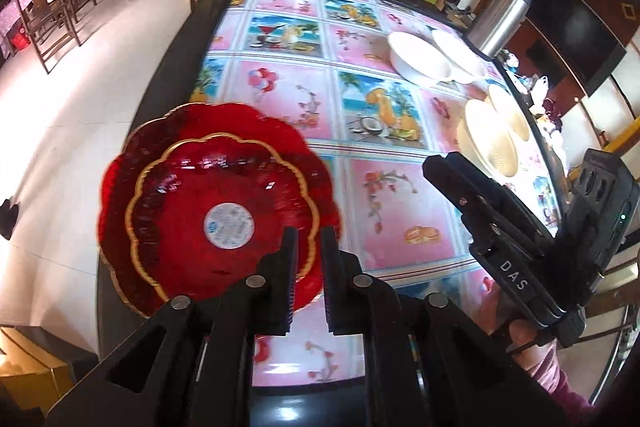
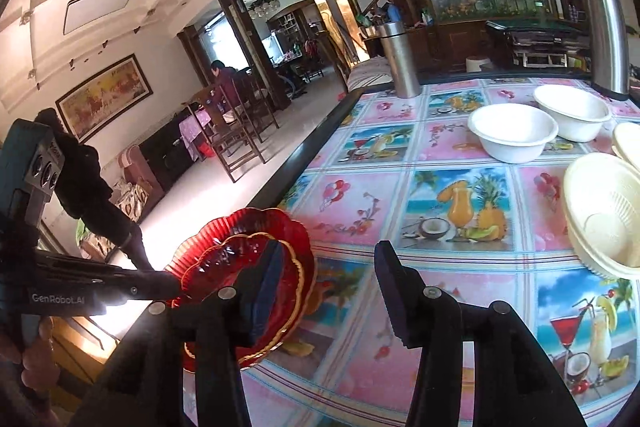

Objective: Organize plates and bowls
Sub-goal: 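Move the left tool to the flat white plate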

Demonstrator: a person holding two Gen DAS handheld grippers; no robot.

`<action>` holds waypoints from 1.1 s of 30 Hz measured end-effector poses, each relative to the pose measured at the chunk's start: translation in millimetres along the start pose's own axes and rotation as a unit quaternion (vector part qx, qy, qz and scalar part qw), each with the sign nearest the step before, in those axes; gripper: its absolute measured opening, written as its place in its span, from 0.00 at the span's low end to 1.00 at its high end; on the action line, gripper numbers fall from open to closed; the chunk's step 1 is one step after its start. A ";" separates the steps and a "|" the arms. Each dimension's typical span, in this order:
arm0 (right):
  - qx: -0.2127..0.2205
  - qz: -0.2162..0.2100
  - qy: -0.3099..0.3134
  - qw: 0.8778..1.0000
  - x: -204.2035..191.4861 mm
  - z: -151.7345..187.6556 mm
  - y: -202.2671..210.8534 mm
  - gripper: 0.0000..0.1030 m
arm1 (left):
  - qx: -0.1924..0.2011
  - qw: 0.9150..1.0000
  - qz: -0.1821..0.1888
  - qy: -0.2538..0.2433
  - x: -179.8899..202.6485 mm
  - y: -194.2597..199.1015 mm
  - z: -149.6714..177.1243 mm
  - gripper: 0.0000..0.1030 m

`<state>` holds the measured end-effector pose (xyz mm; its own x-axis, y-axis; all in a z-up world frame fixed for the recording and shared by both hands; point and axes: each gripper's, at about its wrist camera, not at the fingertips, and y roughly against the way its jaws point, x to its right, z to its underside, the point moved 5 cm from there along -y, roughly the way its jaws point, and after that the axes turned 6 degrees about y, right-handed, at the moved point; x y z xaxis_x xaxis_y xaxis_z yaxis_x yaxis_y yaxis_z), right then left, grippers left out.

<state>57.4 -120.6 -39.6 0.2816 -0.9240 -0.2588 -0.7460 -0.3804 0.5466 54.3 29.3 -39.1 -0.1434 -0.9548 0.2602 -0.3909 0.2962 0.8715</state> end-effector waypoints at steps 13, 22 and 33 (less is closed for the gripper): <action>0.014 0.062 -0.104 0.993 160.8 -6.4 67.1 0.55 | 0.008 0.997 0.072 0.022 116.0 -61.5 -44.1 0.57; -0.015 0.014 -0.174 0.985 235.8 -88.1 38.6 0.55 | 0.024 0.994 0.057 0.087 138.7 -115.3 -145.4 0.62; -0.097 0.000 -0.265 0.959 294.7 -118.8 -57.6 0.55 | 0.001 0.980 0.092 0.179 121.3 -187.5 -199.2 0.61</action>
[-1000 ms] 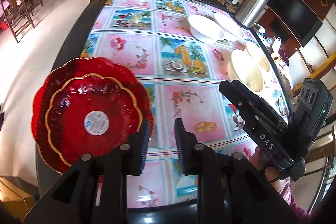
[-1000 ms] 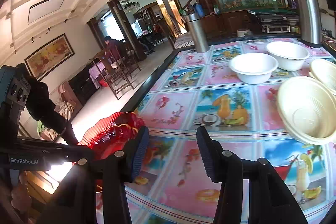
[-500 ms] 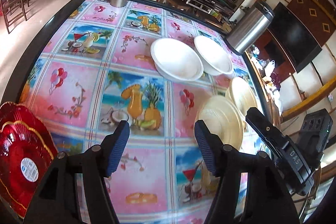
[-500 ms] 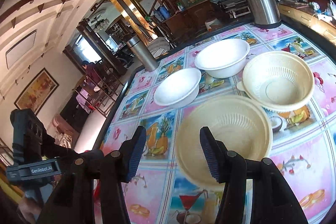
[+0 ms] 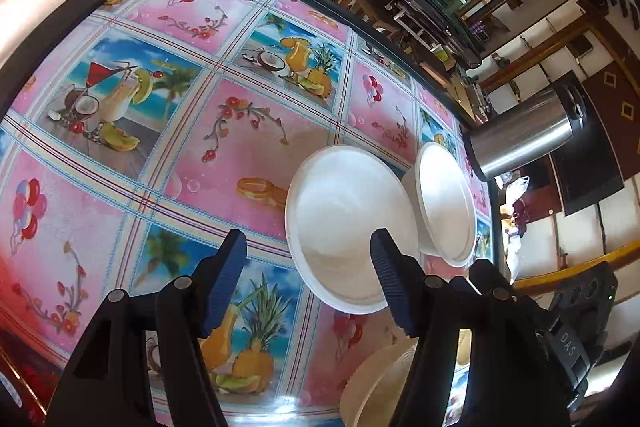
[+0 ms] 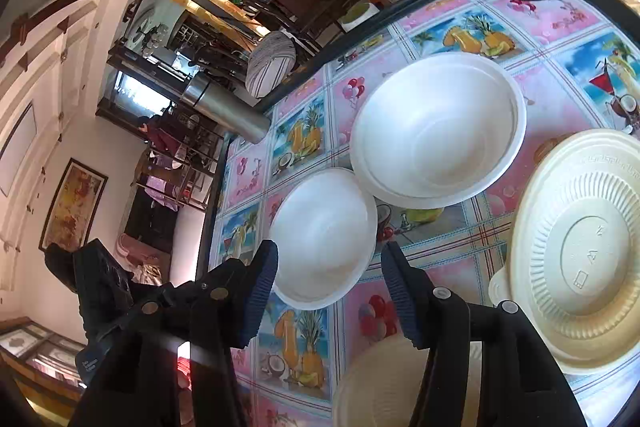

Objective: Organize plates and bowls
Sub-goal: 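Move the left tool to the flat white plate, then close the left tool on the rim of the white plate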

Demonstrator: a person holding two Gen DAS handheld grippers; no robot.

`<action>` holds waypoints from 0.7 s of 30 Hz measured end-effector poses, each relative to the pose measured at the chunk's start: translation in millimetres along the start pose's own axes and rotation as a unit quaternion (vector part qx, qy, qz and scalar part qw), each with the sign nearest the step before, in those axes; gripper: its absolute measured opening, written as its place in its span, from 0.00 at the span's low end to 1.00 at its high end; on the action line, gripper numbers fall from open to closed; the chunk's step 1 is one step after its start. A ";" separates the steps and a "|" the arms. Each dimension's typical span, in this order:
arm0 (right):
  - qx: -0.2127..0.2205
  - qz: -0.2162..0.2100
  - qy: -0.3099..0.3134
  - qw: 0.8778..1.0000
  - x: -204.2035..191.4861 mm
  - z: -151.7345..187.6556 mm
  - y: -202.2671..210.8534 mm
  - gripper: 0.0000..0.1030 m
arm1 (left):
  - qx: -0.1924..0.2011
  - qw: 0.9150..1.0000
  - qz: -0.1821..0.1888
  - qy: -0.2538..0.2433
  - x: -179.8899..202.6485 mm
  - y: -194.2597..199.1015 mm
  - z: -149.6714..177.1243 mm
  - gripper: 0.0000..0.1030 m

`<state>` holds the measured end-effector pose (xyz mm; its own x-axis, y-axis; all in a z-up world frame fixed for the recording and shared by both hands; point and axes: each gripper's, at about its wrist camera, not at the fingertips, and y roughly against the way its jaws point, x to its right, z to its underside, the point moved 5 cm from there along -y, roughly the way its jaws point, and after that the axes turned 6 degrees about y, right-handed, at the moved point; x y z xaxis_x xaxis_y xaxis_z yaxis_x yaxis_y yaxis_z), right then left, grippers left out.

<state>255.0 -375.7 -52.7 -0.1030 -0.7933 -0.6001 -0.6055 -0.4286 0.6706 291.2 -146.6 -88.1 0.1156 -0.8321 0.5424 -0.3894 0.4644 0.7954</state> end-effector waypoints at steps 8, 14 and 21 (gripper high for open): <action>-0.011 0.011 -0.014 1.000 12.4 -2.4 -23.7 0.54 | -0.009 1.000 0.024 -0.009 16.2 -12.7 -1.1 0.61; -0.006 0.006 -0.026 1.000 15.7 -9.2 -37.6 0.52 | -0.023 0.999 0.027 0.003 8.9 -25.6 -4.1 0.61; -0.026 0.007 -0.050 0.998 32.4 -8.2 -56.8 0.45 | -0.032 0.999 0.033 0.006 6.3 -26.6 -4.6 0.61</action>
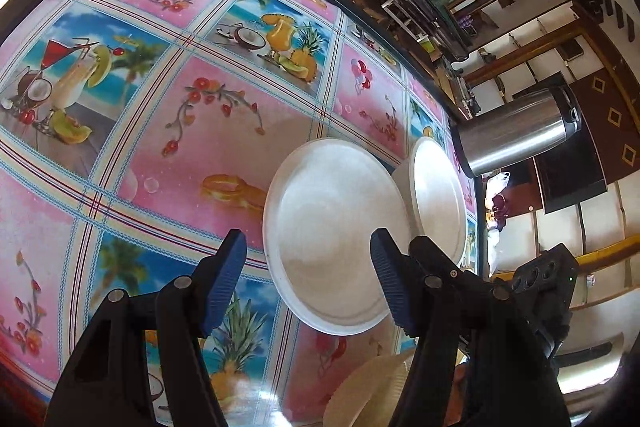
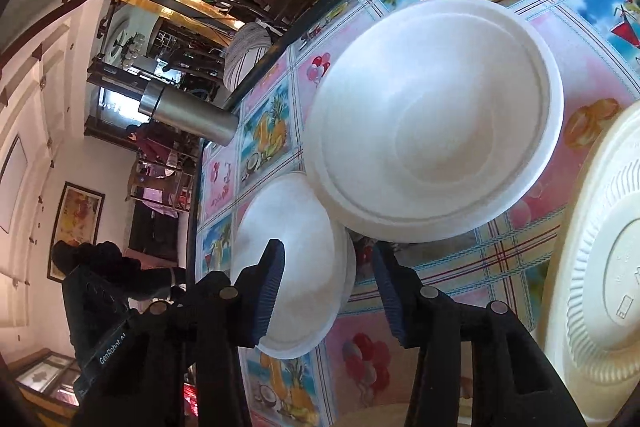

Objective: Organize plates and bowls
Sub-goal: 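Close the left tool on the rim of the white plate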

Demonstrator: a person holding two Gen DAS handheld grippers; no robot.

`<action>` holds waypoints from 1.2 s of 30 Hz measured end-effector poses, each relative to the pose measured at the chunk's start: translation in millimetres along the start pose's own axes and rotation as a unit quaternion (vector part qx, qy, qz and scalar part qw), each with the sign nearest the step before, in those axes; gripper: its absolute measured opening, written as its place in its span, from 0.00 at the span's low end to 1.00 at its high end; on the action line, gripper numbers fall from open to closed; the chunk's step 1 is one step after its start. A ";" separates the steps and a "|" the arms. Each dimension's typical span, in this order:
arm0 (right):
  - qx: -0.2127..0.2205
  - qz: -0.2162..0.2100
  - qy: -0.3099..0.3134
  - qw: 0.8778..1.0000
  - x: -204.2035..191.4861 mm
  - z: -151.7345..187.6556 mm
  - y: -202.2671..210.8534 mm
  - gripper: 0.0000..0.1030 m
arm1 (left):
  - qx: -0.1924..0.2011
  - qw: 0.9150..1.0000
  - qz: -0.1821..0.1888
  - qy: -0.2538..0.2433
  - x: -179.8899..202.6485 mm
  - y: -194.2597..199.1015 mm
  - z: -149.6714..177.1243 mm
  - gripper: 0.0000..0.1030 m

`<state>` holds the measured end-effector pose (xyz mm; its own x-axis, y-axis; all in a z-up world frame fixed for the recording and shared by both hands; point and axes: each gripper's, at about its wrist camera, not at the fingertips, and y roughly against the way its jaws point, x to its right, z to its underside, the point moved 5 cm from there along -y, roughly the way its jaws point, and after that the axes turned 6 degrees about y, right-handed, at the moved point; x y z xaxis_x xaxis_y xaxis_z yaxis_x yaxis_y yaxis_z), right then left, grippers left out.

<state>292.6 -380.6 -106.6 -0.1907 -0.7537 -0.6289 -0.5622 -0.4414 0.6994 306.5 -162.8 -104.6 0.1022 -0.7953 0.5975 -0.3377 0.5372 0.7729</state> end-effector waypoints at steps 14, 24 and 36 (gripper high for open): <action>0.008 0.015 0.015 1.000 -2.5 1.3 -8.6 0.10 | 0.007 1.000 0.004 -0.017 4.4 -1.0 1.4 0.58; 0.016 0.030 0.026 0.999 -1.4 -0.2 -10.3 0.07 | 0.014 0.999 -0.025 -0.027 -2.8 -3.1 -0.3 0.23; 0.016 0.029 0.020 0.999 3.4 -0.5 -10.3 0.07 | 0.028 0.997 -0.048 -0.049 -4.0 -2.1 -0.9 0.06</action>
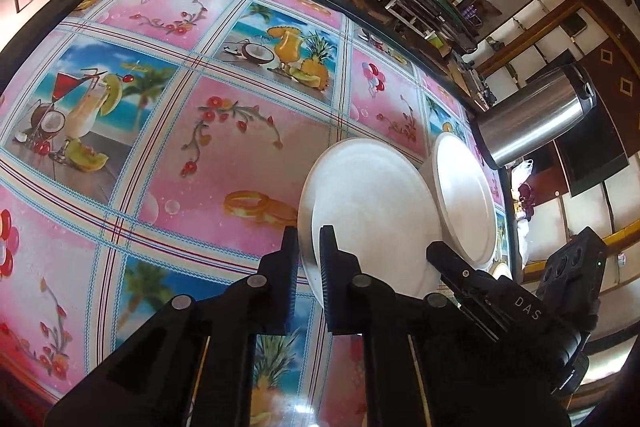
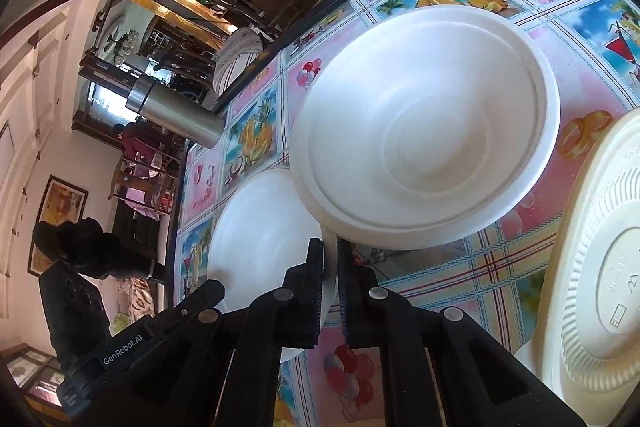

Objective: Organize plates and bowls
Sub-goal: 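Close the left tool on the rim of the white plate, then carry the white plate with the left tool onto the red plates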

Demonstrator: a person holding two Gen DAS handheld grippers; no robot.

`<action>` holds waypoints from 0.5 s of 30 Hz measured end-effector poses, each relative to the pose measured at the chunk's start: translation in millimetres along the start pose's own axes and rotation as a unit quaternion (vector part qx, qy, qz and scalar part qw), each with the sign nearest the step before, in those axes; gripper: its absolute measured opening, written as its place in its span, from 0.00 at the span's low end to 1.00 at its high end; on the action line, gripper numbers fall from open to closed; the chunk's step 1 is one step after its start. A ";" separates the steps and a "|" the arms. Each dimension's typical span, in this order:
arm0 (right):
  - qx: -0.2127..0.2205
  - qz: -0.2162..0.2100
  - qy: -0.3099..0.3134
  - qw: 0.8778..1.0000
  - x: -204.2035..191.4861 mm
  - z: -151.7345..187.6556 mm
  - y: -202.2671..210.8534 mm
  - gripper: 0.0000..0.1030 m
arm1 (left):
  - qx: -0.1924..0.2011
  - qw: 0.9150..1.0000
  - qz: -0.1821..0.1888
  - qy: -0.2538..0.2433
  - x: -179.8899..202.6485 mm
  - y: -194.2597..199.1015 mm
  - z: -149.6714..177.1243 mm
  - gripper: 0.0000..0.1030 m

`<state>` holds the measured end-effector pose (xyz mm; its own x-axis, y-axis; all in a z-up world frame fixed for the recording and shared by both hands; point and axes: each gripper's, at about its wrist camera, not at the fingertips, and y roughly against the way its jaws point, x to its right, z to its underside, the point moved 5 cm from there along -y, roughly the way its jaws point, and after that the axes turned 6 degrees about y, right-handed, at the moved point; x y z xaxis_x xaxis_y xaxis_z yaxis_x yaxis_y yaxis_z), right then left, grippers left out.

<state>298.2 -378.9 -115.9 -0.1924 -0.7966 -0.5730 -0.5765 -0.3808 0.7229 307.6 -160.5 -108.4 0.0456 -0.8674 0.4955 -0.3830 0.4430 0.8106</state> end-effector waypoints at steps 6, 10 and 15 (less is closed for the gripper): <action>-0.001 -0.001 -0.003 1.000 3.0 -0.1 0.3 0.07 | 0.010 1.000 -0.002 -0.013 2.7 4.0 2.0 0.06; -0.002 -0.002 -0.003 1.000 2.6 -0.1 0.5 0.07 | 0.015 1.000 -0.001 -0.014 -0.7 12.3 6.7 0.07; -0.006 -0.011 0.004 1.000 -8.4 6.8 8.1 0.07 | 0.019 1.000 0.003 -0.005 -12.8 31.4 16.8 0.07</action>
<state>289.7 -372.1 -107.8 -0.1735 -0.7916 -0.5859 -0.5706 -0.4041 0.7149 279.5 -139.3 -94.5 0.0345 -0.8673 0.4966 -0.4186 0.4387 0.7952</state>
